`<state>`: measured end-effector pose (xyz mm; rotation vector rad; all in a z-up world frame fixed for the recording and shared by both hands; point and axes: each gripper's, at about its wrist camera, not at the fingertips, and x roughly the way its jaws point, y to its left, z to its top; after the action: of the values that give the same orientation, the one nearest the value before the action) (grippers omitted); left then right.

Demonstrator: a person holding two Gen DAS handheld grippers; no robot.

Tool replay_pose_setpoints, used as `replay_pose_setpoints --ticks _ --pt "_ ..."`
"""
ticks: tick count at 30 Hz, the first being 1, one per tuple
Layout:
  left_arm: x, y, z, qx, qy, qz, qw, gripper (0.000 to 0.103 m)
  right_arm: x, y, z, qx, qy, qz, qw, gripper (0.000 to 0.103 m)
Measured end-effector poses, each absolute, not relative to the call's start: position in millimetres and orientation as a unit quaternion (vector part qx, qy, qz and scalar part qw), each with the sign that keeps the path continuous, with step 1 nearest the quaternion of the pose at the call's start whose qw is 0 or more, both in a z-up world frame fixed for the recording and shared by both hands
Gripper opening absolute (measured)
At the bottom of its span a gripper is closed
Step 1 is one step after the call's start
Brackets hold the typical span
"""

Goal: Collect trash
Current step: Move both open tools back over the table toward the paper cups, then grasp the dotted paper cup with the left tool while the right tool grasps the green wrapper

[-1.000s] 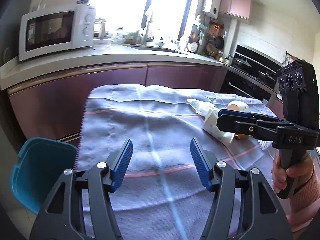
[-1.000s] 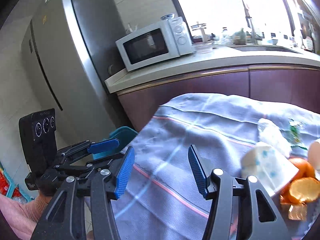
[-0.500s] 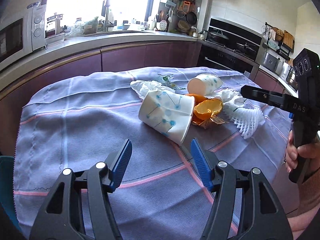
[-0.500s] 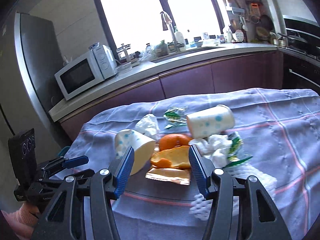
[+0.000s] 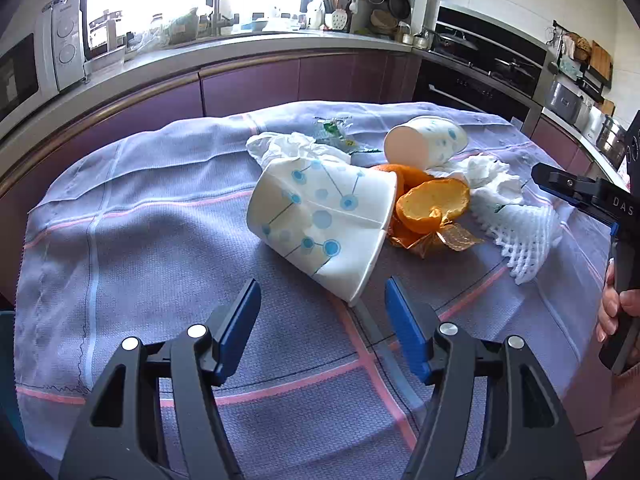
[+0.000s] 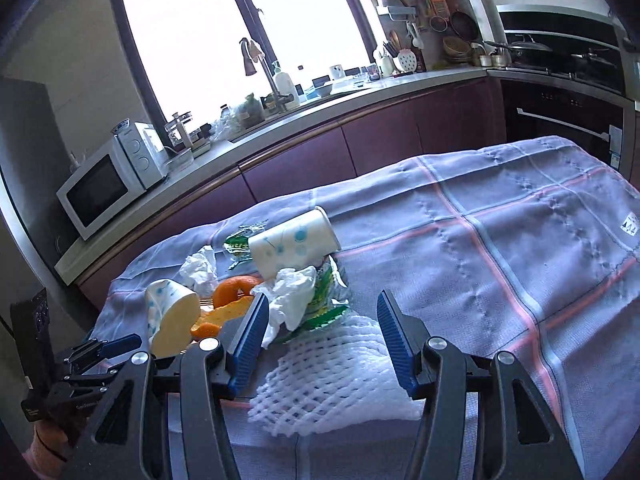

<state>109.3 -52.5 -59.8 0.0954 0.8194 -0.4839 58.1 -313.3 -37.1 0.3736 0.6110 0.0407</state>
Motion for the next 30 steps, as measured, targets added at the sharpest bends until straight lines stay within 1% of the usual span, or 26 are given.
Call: replay_pose_setpoints --ticks 5,11,12,14,16,17,19,23,24,25,26,27,30 --pt "119 -51 -64 0.031 0.412 -0.223 0.883 0.057 65 -320 -47 0.199 0.307 0.025 0.930 0.053" --pt "127 -45 -67 0.009 0.426 -0.213 0.879 0.050 72 -319 -49 0.199 0.311 0.034 0.929 0.045" --pt "128 -44 -67 0.006 0.426 -0.212 0.879 0.048 73 -319 -49 0.200 0.312 0.035 0.928 0.041" --pt "130 -42 -67 -0.001 0.428 -0.212 0.879 0.044 74 -320 -51 0.206 0.313 0.037 0.926 0.038" --pt "131 -40 -67 -0.006 0.429 -0.212 0.878 0.036 74 -322 -52 0.212 0.313 0.040 0.925 0.034" --pt "132 -39 -67 -0.008 0.430 -0.212 0.878 0.034 74 -323 -54 0.216 0.315 0.041 0.923 0.033" --pt "132 -39 -67 -0.009 0.431 -0.213 0.877 0.024 75 -326 -57 0.226 0.318 0.045 0.919 0.033" --pt "132 -36 -67 -0.013 0.432 -0.212 0.876 0.015 78 -330 -61 0.250 0.323 0.054 0.911 0.033" --pt "132 -35 -67 -0.014 0.431 -0.212 0.877 0.015 78 -329 -61 0.250 0.322 0.055 0.911 0.031" --pt "132 -34 -67 -0.015 0.430 -0.213 0.878 0.014 78 -328 -60 0.248 0.322 0.058 0.912 0.027" --pt "131 -34 -67 -0.015 0.429 -0.213 0.878 0.013 78 -327 -59 0.245 0.322 0.060 0.913 0.017" --pt "130 -33 -66 -0.016 0.427 -0.213 0.878 0.012 78 -326 -59 0.243 0.321 0.060 0.913 0.015" --pt "129 -32 -63 -0.017 0.422 -0.218 0.880 0.009 74 -328 -56 0.246 0.313 0.058 0.916 0.014"
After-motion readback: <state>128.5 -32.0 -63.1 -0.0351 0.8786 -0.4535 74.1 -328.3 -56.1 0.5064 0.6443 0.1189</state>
